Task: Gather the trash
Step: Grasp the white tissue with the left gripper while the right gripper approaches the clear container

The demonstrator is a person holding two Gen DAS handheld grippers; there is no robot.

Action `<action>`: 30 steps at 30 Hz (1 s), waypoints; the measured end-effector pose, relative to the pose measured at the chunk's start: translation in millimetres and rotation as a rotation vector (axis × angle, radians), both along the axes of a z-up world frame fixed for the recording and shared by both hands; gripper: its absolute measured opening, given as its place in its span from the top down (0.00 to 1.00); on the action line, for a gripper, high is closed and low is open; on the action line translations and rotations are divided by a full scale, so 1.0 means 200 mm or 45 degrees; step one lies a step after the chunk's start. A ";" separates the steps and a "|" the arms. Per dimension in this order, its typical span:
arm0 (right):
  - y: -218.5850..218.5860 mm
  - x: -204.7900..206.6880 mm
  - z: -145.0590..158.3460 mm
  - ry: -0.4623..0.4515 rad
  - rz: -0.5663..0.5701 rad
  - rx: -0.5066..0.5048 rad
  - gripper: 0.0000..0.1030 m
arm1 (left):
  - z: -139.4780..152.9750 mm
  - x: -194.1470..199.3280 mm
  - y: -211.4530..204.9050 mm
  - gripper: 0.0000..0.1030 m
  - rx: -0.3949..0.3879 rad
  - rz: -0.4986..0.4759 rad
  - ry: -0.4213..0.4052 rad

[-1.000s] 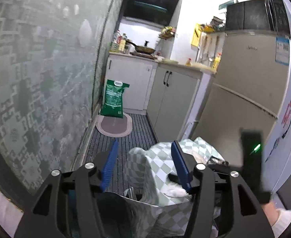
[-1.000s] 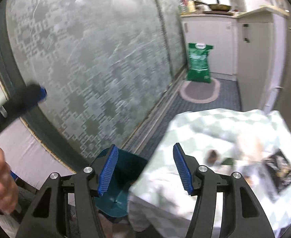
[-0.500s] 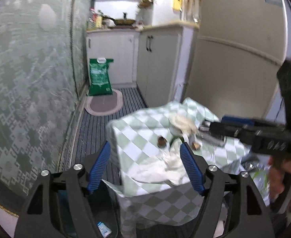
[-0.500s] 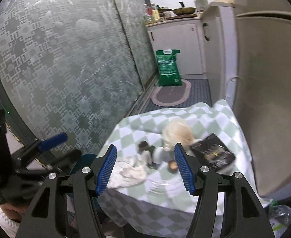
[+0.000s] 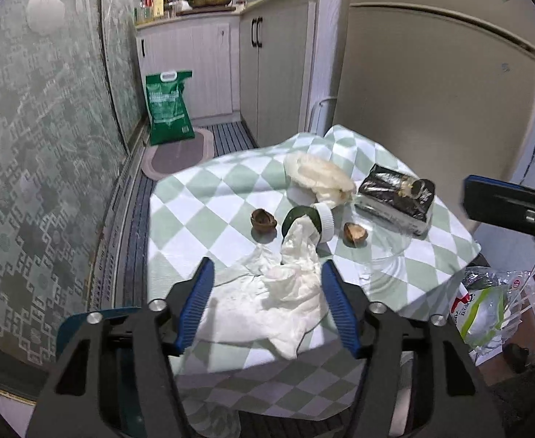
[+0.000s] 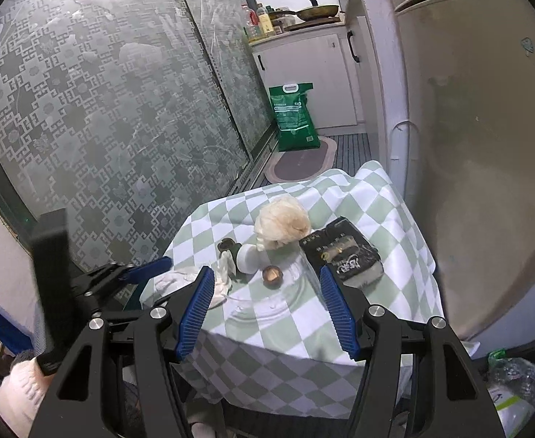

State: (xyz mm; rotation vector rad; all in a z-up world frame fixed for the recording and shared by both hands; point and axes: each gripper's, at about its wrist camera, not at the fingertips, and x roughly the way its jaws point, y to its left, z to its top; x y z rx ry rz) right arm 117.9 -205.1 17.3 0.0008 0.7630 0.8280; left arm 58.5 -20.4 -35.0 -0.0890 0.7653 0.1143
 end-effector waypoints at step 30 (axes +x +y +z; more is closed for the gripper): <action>0.07 0.09 -0.21 0.295 0.008 0.063 0.41 | 0.15 -0.06 -0.02 0.96 -0.074 -0.040 -0.100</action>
